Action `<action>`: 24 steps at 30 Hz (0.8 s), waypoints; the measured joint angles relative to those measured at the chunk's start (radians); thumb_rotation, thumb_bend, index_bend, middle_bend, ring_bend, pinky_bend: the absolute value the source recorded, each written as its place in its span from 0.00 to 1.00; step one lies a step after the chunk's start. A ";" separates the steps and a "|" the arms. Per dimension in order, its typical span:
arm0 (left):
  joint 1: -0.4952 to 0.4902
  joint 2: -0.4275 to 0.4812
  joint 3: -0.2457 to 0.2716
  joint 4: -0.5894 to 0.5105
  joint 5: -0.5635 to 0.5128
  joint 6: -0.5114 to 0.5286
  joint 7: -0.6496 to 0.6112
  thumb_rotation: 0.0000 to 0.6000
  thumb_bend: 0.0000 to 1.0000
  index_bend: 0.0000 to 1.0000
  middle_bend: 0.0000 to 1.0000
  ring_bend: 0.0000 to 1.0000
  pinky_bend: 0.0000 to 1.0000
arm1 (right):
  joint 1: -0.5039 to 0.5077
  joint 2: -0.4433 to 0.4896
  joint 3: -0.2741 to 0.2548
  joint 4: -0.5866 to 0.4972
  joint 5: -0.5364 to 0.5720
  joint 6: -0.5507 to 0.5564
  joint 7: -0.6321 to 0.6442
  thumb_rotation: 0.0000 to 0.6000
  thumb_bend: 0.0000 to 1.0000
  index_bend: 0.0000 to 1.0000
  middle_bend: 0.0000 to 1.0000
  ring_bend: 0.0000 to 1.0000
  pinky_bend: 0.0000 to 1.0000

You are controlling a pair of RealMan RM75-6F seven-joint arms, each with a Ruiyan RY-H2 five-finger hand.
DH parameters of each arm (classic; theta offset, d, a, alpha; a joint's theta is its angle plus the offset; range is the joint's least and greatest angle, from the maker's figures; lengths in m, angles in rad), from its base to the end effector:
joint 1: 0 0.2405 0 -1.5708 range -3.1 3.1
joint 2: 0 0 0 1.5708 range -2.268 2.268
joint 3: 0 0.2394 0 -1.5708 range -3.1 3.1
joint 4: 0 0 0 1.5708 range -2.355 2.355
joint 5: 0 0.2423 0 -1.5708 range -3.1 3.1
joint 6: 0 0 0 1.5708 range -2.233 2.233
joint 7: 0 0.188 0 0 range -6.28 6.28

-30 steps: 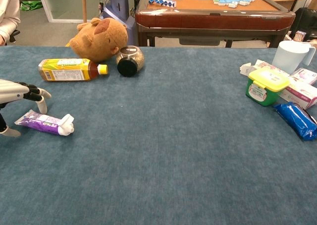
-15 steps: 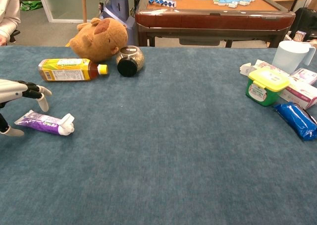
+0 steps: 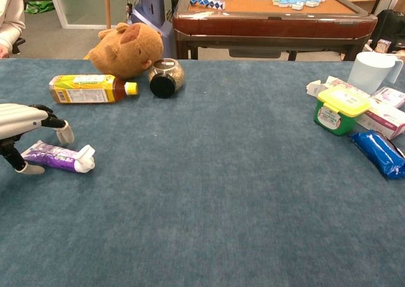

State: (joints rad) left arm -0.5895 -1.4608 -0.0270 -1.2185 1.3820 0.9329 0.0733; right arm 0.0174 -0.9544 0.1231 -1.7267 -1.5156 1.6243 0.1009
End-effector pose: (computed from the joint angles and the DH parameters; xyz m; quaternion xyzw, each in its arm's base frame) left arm -0.2626 0.3645 -0.0336 -0.7717 -0.3559 -0.2804 0.4463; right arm -0.2897 -0.2195 0.1957 0.5406 -0.3490 0.4549 0.6157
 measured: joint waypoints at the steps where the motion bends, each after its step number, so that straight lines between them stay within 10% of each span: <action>1: -0.001 -0.003 0.001 0.004 0.004 0.000 -0.004 1.00 0.20 0.30 0.32 0.16 0.00 | 0.000 0.000 0.000 0.001 0.000 0.000 0.001 1.00 0.00 0.00 0.04 0.00 0.00; 24: 0.009 -0.047 0.014 0.094 0.072 0.061 -0.097 1.00 0.22 0.37 0.40 0.24 0.00 | -0.004 0.006 -0.001 -0.017 -0.006 0.003 -0.014 1.00 0.00 0.00 0.04 0.00 0.00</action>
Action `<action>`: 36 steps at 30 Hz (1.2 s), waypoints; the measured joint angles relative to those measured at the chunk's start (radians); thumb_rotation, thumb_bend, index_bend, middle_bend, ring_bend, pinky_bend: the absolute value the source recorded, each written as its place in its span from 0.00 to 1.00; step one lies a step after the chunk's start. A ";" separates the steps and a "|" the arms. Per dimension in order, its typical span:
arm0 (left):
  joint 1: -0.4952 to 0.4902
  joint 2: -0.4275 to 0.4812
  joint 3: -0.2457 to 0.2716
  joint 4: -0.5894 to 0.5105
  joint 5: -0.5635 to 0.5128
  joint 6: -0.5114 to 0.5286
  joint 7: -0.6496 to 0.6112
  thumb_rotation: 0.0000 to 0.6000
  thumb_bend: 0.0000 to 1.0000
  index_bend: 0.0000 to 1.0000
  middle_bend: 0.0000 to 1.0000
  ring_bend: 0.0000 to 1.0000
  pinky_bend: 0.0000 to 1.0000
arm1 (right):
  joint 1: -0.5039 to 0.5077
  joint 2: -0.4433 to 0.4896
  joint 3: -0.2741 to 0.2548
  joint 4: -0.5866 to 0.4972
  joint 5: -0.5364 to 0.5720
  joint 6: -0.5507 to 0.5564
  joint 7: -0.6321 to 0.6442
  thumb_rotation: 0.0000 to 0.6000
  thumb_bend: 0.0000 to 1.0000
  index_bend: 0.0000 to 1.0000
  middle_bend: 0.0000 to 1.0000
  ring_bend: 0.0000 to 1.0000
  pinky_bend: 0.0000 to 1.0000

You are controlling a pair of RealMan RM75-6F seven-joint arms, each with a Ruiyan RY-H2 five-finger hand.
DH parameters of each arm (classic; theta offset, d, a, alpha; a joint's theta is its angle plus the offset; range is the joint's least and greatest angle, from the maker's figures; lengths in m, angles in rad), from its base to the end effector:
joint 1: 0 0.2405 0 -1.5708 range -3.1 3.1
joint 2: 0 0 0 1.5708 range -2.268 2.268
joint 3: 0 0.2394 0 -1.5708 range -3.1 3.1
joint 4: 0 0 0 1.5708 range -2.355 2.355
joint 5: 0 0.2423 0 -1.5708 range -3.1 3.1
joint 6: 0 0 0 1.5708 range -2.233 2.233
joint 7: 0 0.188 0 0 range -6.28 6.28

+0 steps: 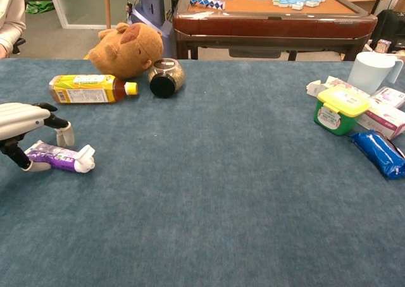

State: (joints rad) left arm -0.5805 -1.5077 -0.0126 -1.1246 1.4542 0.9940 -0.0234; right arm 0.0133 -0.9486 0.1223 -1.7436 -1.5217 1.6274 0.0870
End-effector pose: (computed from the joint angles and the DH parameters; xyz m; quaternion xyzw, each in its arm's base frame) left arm -0.2657 0.3660 -0.0345 -0.7672 -0.3470 -0.3087 0.4424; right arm -0.2863 -0.2179 0.1953 0.5419 -0.3477 0.4543 0.6157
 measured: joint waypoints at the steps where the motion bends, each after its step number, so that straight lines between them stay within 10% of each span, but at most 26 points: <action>1: 0.002 -0.002 0.001 0.004 0.002 0.004 -0.003 1.00 0.22 0.37 0.40 0.24 0.00 | 0.000 0.001 0.000 -0.002 0.000 0.000 -0.002 1.00 0.00 0.00 0.04 0.00 0.00; 36: 0.014 -0.050 -0.001 0.127 0.061 0.077 -0.250 1.00 0.43 0.51 0.61 0.39 0.08 | 0.007 0.011 -0.003 -0.030 -0.021 -0.011 -0.021 1.00 0.00 0.00 0.04 0.00 0.00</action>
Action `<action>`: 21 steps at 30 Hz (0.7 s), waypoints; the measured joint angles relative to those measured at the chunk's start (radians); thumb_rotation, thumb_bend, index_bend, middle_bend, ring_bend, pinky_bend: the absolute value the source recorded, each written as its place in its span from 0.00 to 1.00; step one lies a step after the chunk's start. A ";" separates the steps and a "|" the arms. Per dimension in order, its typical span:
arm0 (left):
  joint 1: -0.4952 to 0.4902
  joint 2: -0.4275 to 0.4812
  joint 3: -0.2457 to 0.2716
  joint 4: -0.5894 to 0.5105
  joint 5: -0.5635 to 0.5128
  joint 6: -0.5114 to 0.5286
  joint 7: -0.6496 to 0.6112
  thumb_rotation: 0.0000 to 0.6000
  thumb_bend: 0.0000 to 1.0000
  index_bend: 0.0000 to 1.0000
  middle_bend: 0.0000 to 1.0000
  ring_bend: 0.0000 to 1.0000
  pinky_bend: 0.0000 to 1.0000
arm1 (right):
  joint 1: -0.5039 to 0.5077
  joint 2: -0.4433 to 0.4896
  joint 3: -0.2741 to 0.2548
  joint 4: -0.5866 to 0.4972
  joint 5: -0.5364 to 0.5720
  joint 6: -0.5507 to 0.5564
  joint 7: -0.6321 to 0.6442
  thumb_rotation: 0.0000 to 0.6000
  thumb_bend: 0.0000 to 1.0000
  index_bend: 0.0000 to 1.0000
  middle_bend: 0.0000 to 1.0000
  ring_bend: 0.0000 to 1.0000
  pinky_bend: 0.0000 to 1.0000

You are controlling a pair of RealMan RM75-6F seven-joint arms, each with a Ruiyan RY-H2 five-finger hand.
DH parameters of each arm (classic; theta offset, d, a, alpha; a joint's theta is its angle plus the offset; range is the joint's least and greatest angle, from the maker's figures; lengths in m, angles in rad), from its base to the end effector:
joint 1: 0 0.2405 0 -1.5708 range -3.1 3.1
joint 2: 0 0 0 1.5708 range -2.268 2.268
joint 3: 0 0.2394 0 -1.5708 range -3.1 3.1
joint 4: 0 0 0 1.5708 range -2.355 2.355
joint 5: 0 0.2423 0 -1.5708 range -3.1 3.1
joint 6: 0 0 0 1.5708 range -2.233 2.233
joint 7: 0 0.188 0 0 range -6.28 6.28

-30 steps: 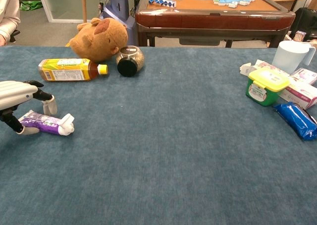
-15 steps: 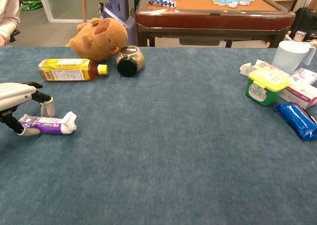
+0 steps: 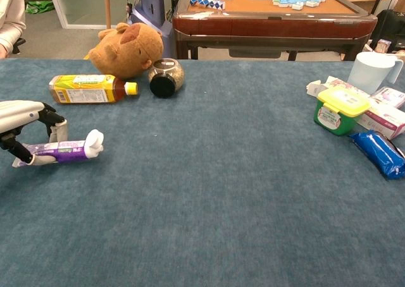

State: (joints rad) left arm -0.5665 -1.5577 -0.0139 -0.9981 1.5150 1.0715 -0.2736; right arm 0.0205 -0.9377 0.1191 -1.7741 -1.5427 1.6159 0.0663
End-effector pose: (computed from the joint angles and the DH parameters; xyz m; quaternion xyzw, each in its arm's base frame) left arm -0.2730 0.3734 -0.0259 -0.7276 -0.3878 -0.3743 0.4243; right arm -0.2766 -0.2195 0.1911 0.5530 -0.3465 0.4551 0.6058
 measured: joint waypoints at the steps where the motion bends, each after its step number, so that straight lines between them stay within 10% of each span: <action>1: -0.001 0.005 -0.002 -0.005 0.003 0.005 -0.016 1.00 0.43 0.51 0.61 0.39 0.09 | 0.005 0.000 0.000 -0.002 -0.004 -0.005 -0.001 1.00 0.00 0.00 0.04 0.00 0.00; 21: -0.107 0.203 -0.072 -0.377 0.031 -0.028 -0.184 1.00 0.44 0.54 0.64 0.42 0.13 | 0.286 0.024 0.049 -0.200 -0.193 -0.282 -0.096 1.00 0.07 0.20 0.12 0.00 0.00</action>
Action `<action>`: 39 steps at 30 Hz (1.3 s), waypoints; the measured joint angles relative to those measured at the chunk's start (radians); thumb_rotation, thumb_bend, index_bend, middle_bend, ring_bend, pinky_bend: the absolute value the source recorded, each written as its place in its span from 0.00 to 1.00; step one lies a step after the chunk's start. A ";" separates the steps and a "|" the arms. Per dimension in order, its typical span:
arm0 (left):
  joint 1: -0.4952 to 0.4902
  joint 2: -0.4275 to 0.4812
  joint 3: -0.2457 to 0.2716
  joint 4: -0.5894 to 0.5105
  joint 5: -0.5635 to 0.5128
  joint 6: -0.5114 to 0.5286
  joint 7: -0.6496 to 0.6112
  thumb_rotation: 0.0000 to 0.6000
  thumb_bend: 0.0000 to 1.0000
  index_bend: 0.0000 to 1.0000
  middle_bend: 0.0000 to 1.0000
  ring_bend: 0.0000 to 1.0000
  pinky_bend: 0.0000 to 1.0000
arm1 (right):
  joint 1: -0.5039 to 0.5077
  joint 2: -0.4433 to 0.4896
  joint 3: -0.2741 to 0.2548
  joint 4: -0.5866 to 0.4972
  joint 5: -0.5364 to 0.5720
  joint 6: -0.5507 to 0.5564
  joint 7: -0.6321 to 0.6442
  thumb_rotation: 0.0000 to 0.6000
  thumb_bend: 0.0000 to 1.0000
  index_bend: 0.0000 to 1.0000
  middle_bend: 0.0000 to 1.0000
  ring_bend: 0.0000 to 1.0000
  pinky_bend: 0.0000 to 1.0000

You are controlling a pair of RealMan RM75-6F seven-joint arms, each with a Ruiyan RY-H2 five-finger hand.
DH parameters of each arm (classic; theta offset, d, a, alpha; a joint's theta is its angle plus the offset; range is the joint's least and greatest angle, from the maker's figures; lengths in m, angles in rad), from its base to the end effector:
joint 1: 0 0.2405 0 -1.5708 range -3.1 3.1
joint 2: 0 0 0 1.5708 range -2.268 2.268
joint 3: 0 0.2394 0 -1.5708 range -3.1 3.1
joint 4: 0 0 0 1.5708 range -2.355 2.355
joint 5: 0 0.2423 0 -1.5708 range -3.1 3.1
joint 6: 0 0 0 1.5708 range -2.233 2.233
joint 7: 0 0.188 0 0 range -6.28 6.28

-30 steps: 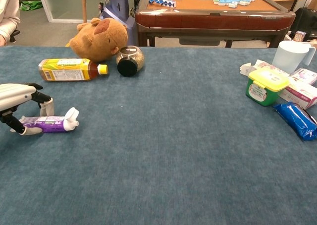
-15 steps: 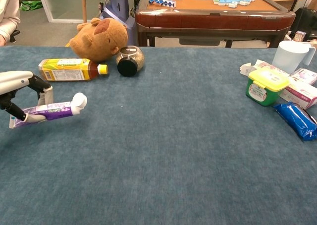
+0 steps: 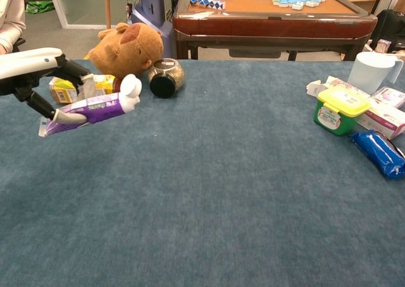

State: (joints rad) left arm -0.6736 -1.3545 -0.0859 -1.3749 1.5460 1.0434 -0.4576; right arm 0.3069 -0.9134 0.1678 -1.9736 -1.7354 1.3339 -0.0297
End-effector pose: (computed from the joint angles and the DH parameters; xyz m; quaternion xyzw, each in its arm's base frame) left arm -0.1700 0.3789 -0.0004 -0.7003 -0.4459 -0.4743 0.2931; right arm -0.1358 -0.2736 0.1287 0.7013 -0.2785 0.5067 0.4169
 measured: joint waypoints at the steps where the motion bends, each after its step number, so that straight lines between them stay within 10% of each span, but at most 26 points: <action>1: -0.012 0.008 -0.005 -0.018 0.003 -0.010 -0.009 1.00 0.44 0.54 0.64 0.42 0.13 | 0.014 -0.005 0.003 -0.005 -0.002 -0.016 -0.007 1.00 0.09 0.21 0.12 0.00 0.00; 12: -0.107 0.038 -0.032 -0.119 0.019 -0.089 -0.088 1.00 0.44 0.53 0.64 0.42 0.13 | 0.156 -0.135 0.029 -0.013 0.016 -0.160 -0.137 0.77 0.14 0.29 0.12 0.00 0.00; 39: -0.192 0.010 -0.055 -0.155 -0.026 -0.143 -0.109 1.00 0.44 0.53 0.64 0.42 0.13 | 0.323 -0.382 0.024 0.094 0.135 -0.278 -0.274 0.75 0.14 0.30 0.12 0.00 0.00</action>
State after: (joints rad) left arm -0.8657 -1.3449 -0.1405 -1.5295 1.5197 0.9000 -0.5662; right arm 0.6301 -1.2959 0.1916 -1.8793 -1.6001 1.0554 -0.3034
